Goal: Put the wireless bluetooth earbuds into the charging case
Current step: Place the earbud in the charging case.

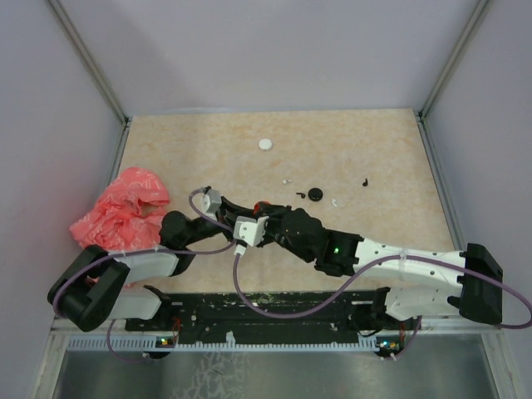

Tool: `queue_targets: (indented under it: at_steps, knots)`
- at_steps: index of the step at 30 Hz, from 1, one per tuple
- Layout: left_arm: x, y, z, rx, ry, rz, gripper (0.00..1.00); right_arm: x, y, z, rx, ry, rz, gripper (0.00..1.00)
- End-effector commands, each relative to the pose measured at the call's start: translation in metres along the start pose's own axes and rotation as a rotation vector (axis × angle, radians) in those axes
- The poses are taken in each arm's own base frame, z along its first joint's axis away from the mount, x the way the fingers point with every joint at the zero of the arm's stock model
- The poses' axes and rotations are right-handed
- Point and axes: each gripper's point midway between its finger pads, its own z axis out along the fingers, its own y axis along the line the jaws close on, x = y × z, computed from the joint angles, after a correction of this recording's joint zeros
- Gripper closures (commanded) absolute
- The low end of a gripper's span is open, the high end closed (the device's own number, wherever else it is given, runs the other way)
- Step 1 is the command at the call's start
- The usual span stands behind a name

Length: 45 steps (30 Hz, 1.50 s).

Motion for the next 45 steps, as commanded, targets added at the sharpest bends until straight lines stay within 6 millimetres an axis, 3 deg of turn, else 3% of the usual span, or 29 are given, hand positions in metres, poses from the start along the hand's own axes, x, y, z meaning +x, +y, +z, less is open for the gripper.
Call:
queue_targets:
  at_steps: [1,10,29,45]
  knots:
    - [-0.028,0.003,0.008,-0.012,-0.072,0.05,1.0,-0.026,0.008,-0.001,-0.067,-0.076,0.025,0.83]
    - [-0.029,0.005,0.007,-0.023,-0.083,0.061,1.0,-0.034,0.012,-0.003,-0.111,-0.096,0.069,0.83]
    - [-0.028,0.01,0.001,-0.072,-0.098,0.133,1.0,-0.038,-0.003,0.009,-0.037,0.026,0.364,0.82]
    - [-0.023,0.018,-0.003,-0.118,-0.091,0.143,1.0,-0.04,-0.028,0.002,0.044,0.046,0.498,0.65]
